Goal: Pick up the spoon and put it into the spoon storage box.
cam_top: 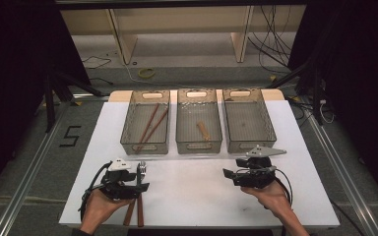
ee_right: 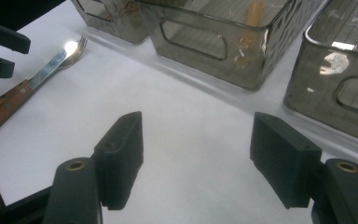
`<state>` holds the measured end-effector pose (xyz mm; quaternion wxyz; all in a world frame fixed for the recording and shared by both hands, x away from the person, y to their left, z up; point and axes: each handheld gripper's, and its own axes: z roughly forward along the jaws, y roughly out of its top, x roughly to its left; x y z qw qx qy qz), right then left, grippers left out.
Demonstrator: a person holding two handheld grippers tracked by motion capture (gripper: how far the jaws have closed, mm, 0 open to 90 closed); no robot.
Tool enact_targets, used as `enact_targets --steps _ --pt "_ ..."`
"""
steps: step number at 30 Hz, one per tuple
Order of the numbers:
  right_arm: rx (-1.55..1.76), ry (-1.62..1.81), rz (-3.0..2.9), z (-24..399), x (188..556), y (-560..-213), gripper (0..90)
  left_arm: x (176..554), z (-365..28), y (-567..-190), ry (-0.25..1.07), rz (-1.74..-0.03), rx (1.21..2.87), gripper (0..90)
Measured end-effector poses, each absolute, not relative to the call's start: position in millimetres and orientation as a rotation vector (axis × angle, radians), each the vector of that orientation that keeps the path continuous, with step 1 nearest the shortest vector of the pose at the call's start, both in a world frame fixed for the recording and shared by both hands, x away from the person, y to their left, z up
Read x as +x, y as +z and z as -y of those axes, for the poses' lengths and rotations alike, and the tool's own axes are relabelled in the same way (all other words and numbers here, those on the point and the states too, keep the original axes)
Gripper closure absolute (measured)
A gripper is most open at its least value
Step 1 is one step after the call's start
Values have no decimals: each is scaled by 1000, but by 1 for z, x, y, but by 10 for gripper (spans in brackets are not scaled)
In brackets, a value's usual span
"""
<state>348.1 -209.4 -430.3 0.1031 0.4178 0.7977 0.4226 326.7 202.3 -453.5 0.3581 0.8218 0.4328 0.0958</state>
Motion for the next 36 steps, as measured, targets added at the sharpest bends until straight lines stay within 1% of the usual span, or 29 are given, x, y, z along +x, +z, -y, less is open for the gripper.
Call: enact_targets --steps 8,13,26,36 --pt "1234 1251 -2365 209 344 -433 357 321 -194 -457 158 -1022 2192 640" --pt "1242 1253 -2365 209 342 -434 358 320 -192 -460 115 -996 2223 742" --pt "1225 1271 -2375 210 334 -436 352 318 -185 -467 29 -960 2319 881" --pt "1228 1273 -2375 213 331 -437 352 317 -183 -473 0 -961 2380 886"
